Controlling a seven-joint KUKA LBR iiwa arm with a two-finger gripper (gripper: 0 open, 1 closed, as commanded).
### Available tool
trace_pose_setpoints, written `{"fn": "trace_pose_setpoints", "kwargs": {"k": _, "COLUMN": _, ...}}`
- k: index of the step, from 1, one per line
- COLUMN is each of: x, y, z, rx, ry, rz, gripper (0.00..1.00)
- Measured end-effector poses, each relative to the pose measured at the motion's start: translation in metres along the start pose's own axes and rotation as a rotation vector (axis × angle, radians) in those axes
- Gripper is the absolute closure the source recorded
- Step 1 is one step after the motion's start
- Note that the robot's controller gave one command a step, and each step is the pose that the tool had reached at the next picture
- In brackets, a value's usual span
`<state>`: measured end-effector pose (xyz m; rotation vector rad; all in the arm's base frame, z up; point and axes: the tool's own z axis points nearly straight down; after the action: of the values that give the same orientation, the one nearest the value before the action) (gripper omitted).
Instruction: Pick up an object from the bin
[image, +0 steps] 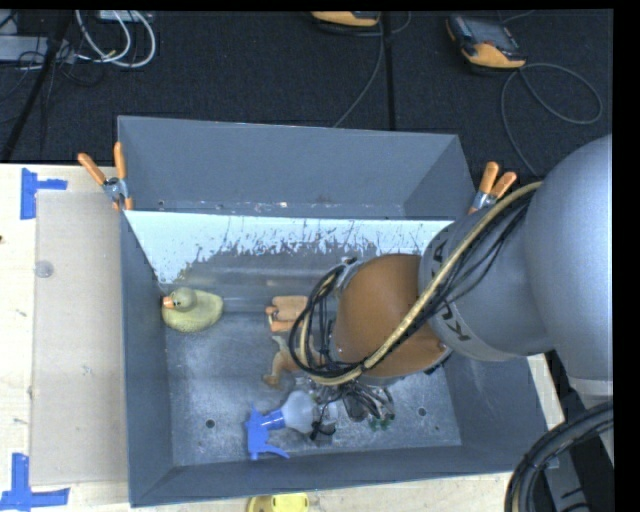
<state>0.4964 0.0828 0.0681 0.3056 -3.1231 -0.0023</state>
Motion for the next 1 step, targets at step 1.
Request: {"fn": "trace_pose_setpoints", "kwargs": {"k": 1, "x": 0.0019, "y": 0.0001, "z": -0.0051, "rx": 0.0, "ry": 0.007, "rz": 0.0, "gripper": 1.0}}
